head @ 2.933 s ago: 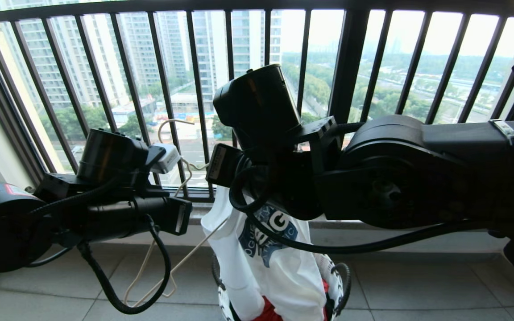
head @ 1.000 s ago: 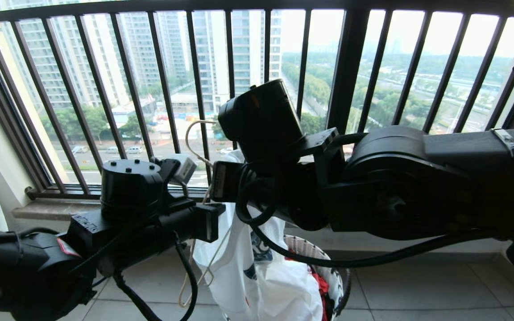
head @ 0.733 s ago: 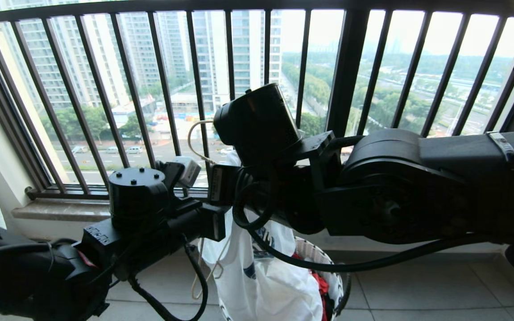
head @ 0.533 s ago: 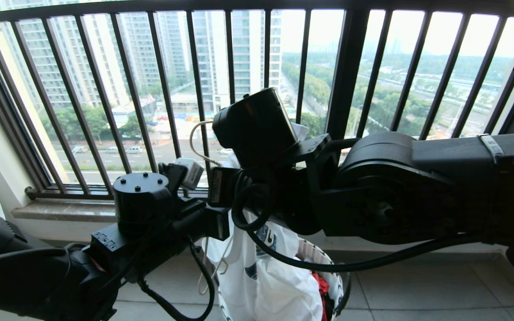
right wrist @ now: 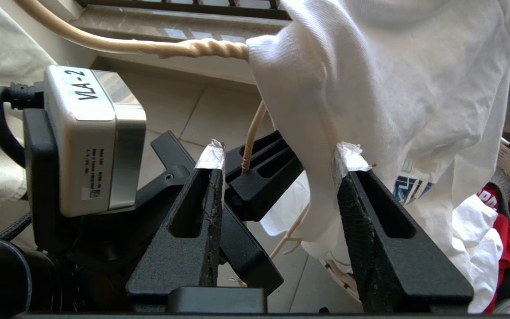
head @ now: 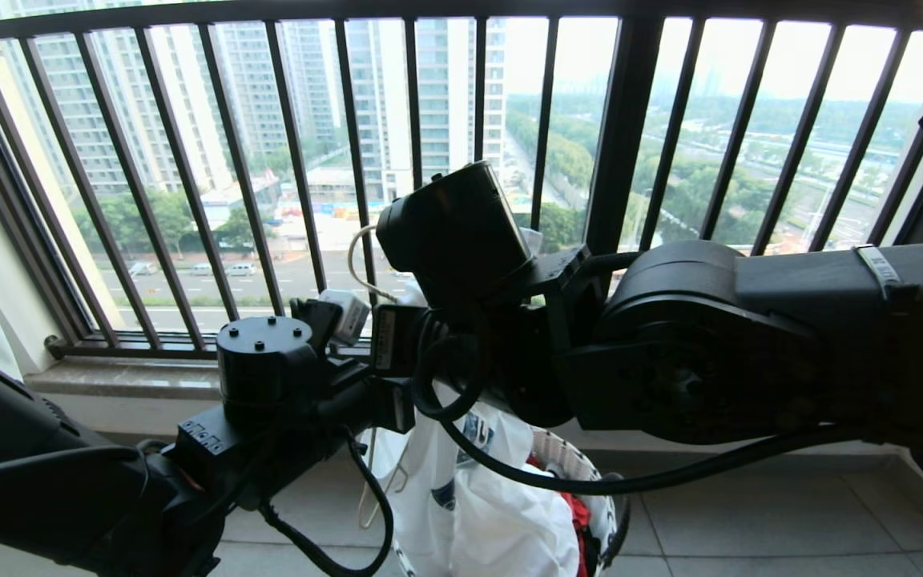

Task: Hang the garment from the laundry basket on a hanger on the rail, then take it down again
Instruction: Hang the clothes on the clothes rack

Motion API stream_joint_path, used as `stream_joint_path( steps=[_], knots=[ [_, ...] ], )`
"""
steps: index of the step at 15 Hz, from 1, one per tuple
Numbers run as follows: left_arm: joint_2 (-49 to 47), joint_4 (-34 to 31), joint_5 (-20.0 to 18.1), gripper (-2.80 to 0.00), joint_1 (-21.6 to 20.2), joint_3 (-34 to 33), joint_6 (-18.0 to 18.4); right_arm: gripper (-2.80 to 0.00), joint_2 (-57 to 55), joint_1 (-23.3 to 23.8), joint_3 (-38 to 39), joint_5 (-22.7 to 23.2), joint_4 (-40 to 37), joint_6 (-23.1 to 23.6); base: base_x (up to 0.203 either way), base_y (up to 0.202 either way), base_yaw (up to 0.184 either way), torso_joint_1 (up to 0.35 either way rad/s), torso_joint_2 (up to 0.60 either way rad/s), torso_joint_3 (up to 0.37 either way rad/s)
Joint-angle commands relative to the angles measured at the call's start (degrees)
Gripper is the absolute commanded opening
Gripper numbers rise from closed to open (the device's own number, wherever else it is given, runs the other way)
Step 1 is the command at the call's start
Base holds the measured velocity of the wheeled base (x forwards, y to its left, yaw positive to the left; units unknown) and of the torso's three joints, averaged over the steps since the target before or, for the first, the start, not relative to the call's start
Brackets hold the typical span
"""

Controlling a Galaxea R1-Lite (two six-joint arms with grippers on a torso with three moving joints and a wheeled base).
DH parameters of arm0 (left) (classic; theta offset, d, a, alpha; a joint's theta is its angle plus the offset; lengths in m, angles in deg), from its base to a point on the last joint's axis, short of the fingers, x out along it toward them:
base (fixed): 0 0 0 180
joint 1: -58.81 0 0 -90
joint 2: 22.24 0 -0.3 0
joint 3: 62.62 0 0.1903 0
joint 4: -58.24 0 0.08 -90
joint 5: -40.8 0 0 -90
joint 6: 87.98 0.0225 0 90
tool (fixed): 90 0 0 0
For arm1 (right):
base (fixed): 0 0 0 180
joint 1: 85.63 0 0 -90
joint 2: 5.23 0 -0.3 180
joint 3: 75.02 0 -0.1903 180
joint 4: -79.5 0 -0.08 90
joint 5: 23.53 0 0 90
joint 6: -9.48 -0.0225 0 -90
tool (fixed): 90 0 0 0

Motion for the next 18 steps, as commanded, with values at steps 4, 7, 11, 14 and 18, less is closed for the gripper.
stream_joint_path(
  steps=[4,7,11,14,18],
  knots=[
    [-1.53,7.71,1.62,-2.8,-0.96,0.05,0.04,0.0,3.28,0.95,-0.02,-0.32,-0.52,0.41,0.0,0.0,0.0,0.0,0.0,0.0],
    [-1.25,7.47,1.52,-2.8,-2.12,0.32,0.3,-2.8,8.07,4.31,-0.04,-0.33,-3.27,3.58,0.0,0.0,0.0,0.0,0.0,0.0],
    [2.12,3.21,0.58,-2.8,-2.21,-0.01,0.24,-2.8,10.55,8.99,-0.02,-0.01,-6.58,9.65,0.0,0.0,0.0,0.0,0.0,0.0],
    [6.11,-0.28,-10.05,-2.8,-3.42,-3.03,-0.07,-2.8,11.75,12.86,0.1,2.98,-9.41,13.65,0.0,0.0,0.0,0.0,0.0,0.0],
    [6.84,-0.61,-18.93,-2.8,-5.81,-6.55,-0.07,-2.8,15.66,16.08,0.94,8.22,-16.53,18.29,0.0,0.0,0.0,0.0,0.0,0.0]
  ],
)
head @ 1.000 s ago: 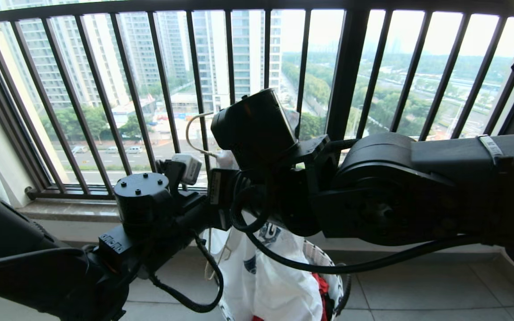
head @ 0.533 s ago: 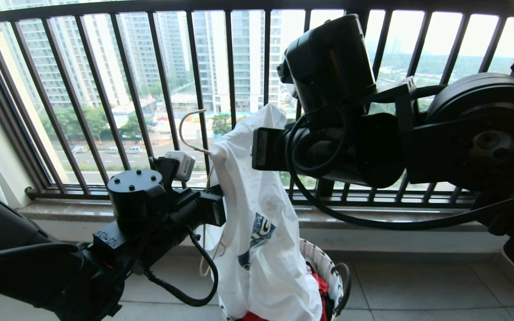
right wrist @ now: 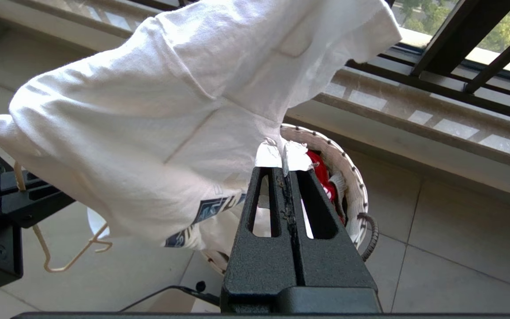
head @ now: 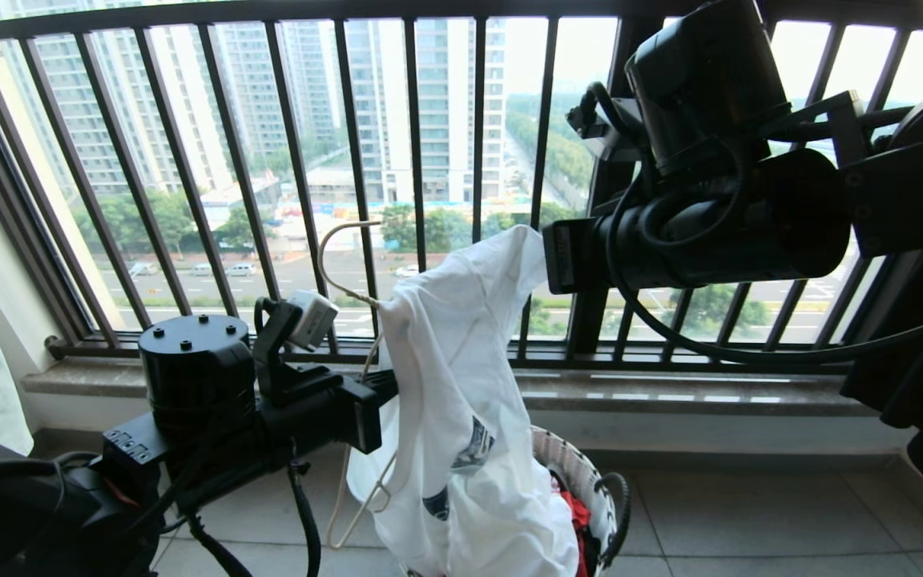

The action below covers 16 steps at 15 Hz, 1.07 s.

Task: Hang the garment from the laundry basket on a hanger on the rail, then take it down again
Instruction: Hang the clothes on the clothes rack

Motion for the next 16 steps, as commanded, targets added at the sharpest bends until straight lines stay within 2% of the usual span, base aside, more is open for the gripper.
stream_joint_path(
  steps=[1,4,7,8,10,13,16],
  knots=[
    [1.09,0.31,-3.78,-2.8,-1.25,-1.77,0.04,-2.8,3.07,1.61,1.32,2.66,-2.92,2.39,0.0,0.0,0.0,0.0,0.0,0.0],
    [2.41,-1.38,-10.03,-2.8,-3.35,-3.4,1.22,-2.8,6.51,1.74,8.34,6.69,-3.73,10.55,0.0,0.0,0.0,0.0,0.0,0.0],
    [5.34,-12.78,-12.65,-2.8,-3.63,-2.95,5.69,-2.8,9.17,1.73,12.92,12.14,-3.75,16.37,0.0,0.0,0.0,0.0,0.0,0.0],
    [6.13,-14.26,-14.53,-2.8,-3.64,-3.08,7.04,-2.8,9.49,1.73,13.78,13.3,-3.7,17.41,0.0,0.0,0.0,0.0,0.0,0.0],
    [6.74,-14.68,-16.68,-2.8,-3.64,-3.84,7.4,-2.8,10.0,1.68,14.98,15.35,-3.7,19.01,0.0,0.0,0.0,0.0,0.0,0.0],
    [7.7,-14.87,-19.93,-2.8,-3.43,-4.98,7.42,-2.8,10.08,1.64,18.18,19.0,-3.7,25.31,0.0,0.0,0.0,0.0,0.0,0.0],
    [7.69,-14.87,-20.36,-2.8,-2.33,-5.6,7.42,-2.8,8.38,1.55,18.25,23.14,-2.62,26.54,0.0,0.0,0.0,0.0,0.0,0.0]
  ],
)
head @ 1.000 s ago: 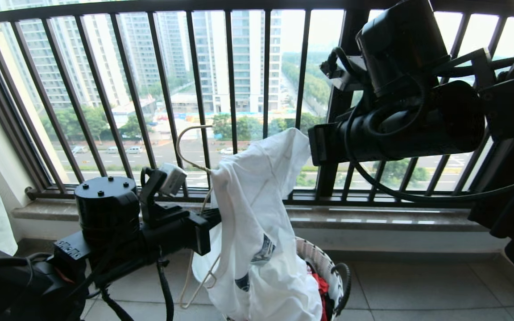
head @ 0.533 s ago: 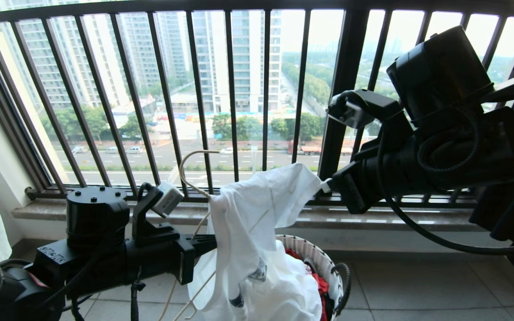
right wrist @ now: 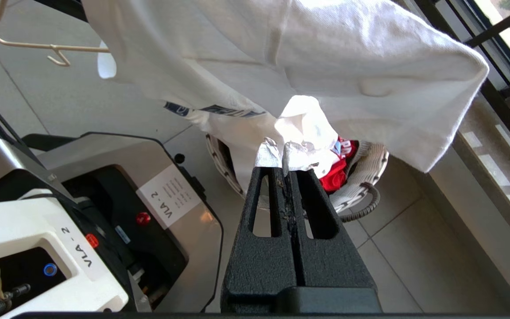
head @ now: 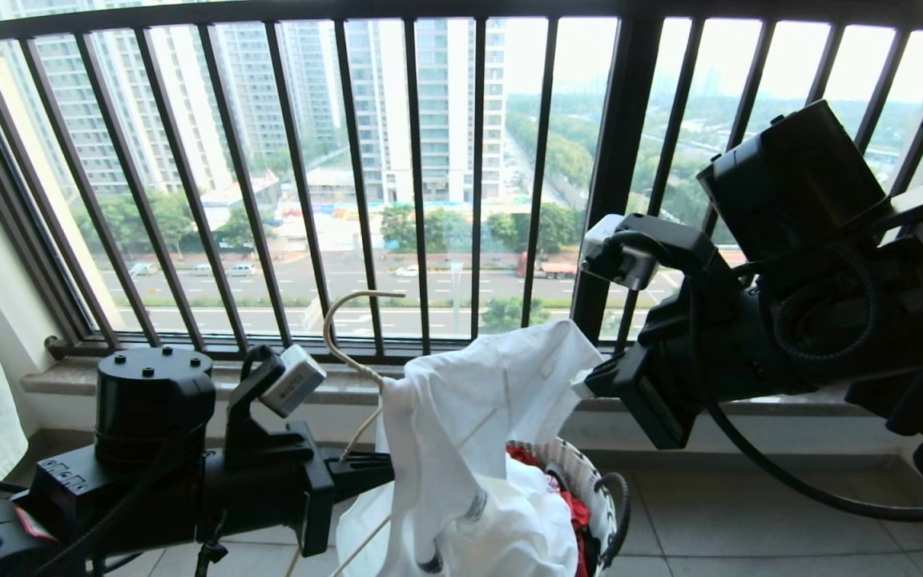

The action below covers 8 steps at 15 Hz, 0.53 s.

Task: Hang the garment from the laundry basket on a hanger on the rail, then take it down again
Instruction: Hang the clothes on the clothes rack

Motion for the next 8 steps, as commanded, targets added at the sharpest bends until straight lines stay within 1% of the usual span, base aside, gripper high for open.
stream_joint_path(
  steps=[1,2,4,5,6,7,8],
  knots=[
    [0.25,0.28,-0.22,-2.8,0.92,-0.46,-0.06,-2.8,-1.74,0.0,0.13,1.41,1.65,1.22,0.0,0.0,0.0,0.0,0.0,0.0],
    [0.5,0.28,-0.22,-2.8,1.52,-0.84,0.0,0.0,-2.35,0.05,0.13,1.34,3.53,2.17,0.0,0.0,0.0,0.0,0.0,0.0],
    [0.6,0.21,-0.22,-2.8,1.78,-0.85,0.03,0.0,-4.16,-0.01,-1.55,1.25,4.13,4.51,0.0,0.0,0.0,0.0,0.0,0.0],
    [0.68,0.02,-0.22,-2.8,3.01,-1.04,0.03,0.0,-5.28,0.02,-4.38,1.24,3.68,5.94,0.0,0.0,0.0,0.0,0.0,0.0],
    [1.02,-1.95,-0.22,-2.8,3.75,-0.98,0.27,0.0,-6.65,0.03,-7.53,1.29,2.6,6.87,0.0,0.0,0.0,0.0,0.0,0.0],
    [1.68,-4.76,-0.22,-2.8,3.86,-0.55,1.03,0.0,-8.6,0.07,-10.81,1.49,0.78,9.18,0.0,0.0,0.0,0.0,0.0,0.0],
    [2.4,-6.86,-0.22,-2.8,4.05,-0.09,1.88,0.0,-10.26,0.29,-12.99,2.21,-0.8,13.86,0.0,0.0,0.0,0.0,0.0,0.0]
  ],
)
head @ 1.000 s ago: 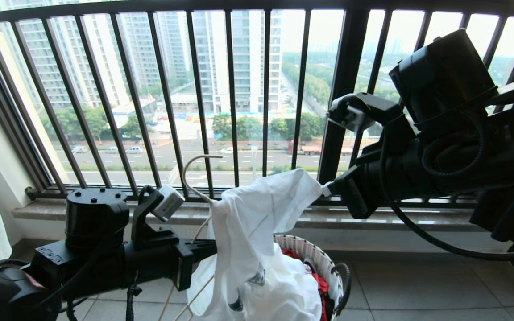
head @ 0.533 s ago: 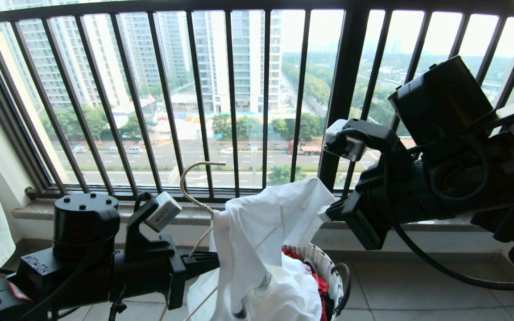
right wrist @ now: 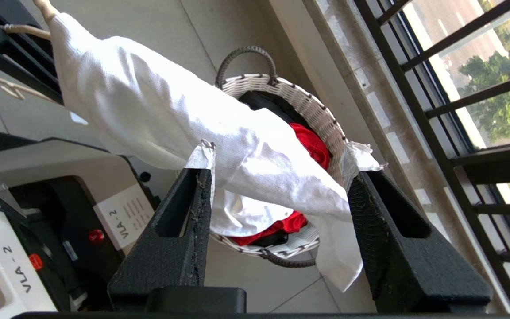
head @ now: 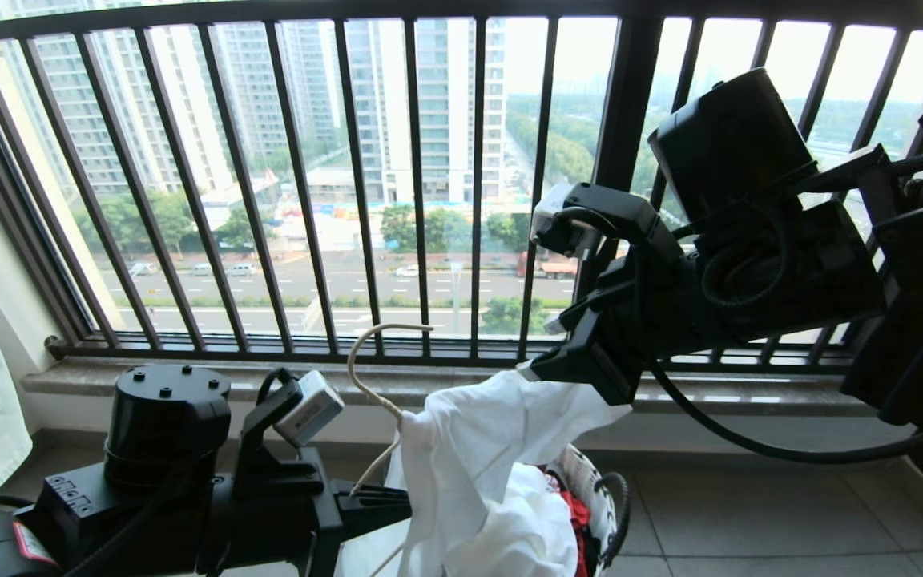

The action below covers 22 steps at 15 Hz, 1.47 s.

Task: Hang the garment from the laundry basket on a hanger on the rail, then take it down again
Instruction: Hang the clothes on the clothes rack

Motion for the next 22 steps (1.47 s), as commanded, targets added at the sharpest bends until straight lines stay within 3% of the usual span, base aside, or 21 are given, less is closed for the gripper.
stream_joint_path(
  steps=[1,3,7,12,17,22],
  knots=[
    [1.82,-3.26,-0.16,-2.8,0.5,1.0,1.0,0.0,-4.44,0.79,-4.57,2.67,-2.35,8.49,0.0,0.0,0.0,0.0,0.0,0.0],
    [2.96,-4.32,-0.16,-2.8,0.5,1.16,1.11,0.0,-4.49,2.26,-4.78,8.12,-3.07,15.75,0.0,0.0,0.0,0.0,0.0,0.0],
    [4.85,-4.52,-0.16,-2.8,0.5,1.07,1.2,0.0,-4.65,4.97,-6.71,20.13,-10.12,23.5,0.0,0.0,0.0,0.0,0.0,0.0],
    [4.75,-4.26,-0.34,-2.8,0.5,1.07,1.11,0.0,-8.73,4.98,-10.09,23.68,-11.69,25.22,0.0,0.0,0.0,0.0,0.0,0.0],
    [6.32,-3.82,-3.54,-2.8,0.07,0.99,0.08,0.0,-13.78,5.75,-14.47,31.73,-11.68,24.68,0.0,0.0,0.0,0.0,0.0,0.0],
    [7.4,-3.79,-3.59,-2.8,0.06,0.91,0.14,0.0,-16.64,5.86,-15.87,33.98,-11.94,24.43,0.0,0.0,0.0,0.0,0.0,0.0]
  ],
)
